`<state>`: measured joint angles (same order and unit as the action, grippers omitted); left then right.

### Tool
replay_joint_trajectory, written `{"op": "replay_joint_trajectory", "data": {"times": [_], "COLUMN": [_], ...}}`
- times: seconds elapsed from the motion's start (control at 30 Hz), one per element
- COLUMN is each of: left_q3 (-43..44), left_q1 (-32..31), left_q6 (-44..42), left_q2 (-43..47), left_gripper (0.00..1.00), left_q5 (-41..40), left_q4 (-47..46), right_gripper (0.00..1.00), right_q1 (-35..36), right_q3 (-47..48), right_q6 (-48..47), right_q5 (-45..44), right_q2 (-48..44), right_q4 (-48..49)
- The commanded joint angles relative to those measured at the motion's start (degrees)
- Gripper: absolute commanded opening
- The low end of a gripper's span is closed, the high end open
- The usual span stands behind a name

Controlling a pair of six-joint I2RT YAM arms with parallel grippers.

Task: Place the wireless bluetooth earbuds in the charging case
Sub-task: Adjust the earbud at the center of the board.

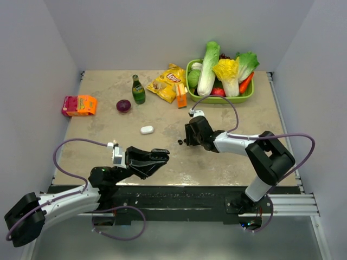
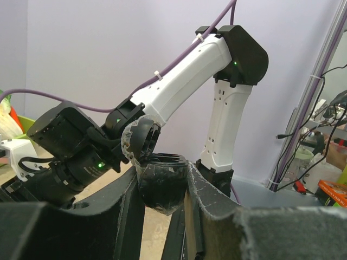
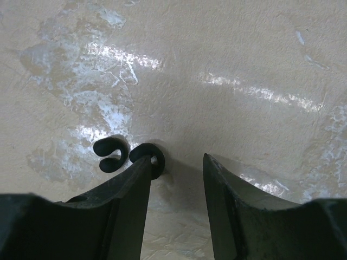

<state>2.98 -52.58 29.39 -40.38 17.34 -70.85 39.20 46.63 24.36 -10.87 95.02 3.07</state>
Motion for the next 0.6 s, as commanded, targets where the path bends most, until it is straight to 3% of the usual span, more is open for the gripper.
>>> {"op": "replay_joint_trajectory", "data": {"times": [0.0, 0.57], "left_q3": [-11.16, -11.51], "left_q1": [-0.25, -0.33], "left_q6": [-0.03, 0.06], "left_q2": [0.13, 0.04], "left_gripper": [0.0, 0.0], "left_q5": [-0.03, -0.29], "left_q4": [-3.24, -3.77], "right_gripper": [0.47, 0.46], "right_q1": [-0.09, -0.09], "right_q3": [1.97, -0.49], "right_q6": [-0.98, 0.07], "right_q5": [1.82, 5.43], "right_q2": [1.74, 0.43], "right_q4": [1.06, 3.52]}}
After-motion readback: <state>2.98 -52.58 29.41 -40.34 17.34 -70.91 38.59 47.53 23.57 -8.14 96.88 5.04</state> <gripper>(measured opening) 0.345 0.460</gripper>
